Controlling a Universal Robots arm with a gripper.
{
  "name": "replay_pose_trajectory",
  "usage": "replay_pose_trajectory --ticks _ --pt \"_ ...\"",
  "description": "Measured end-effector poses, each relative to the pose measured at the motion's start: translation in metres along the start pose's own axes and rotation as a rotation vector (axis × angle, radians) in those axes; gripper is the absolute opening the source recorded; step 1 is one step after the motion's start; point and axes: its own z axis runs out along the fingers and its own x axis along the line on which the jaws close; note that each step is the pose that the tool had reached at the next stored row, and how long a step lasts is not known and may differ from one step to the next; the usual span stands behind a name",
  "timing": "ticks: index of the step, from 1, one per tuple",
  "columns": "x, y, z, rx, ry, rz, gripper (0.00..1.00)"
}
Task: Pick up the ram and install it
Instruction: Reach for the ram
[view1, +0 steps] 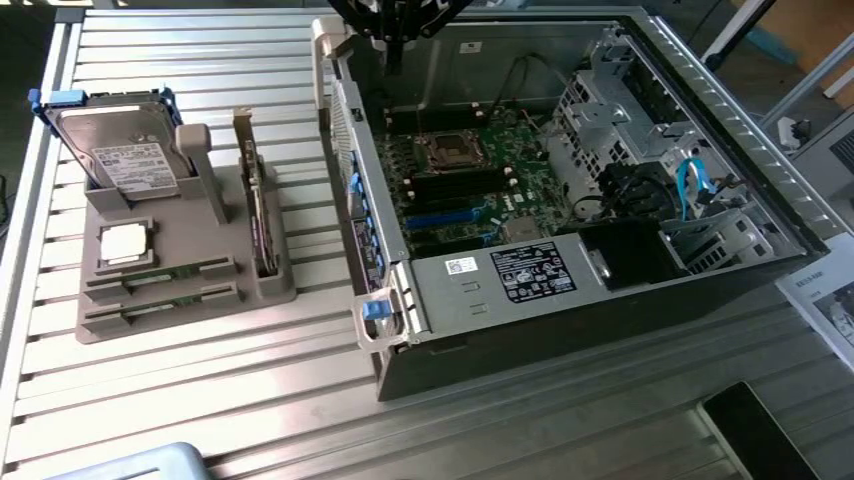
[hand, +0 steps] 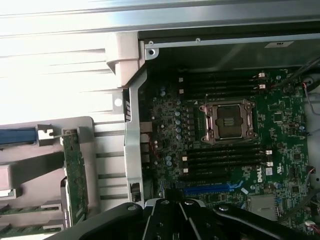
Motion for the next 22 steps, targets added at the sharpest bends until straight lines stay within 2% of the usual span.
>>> replay_pose_trajectory --ticks 10,22 --pt "0.016 -0.0012 -0.0001 0.0000 0.0000 0.000 0.11" --pt "0.042 -0.0032 -0.0004 0.0001 0.0001 0.000 0.11"
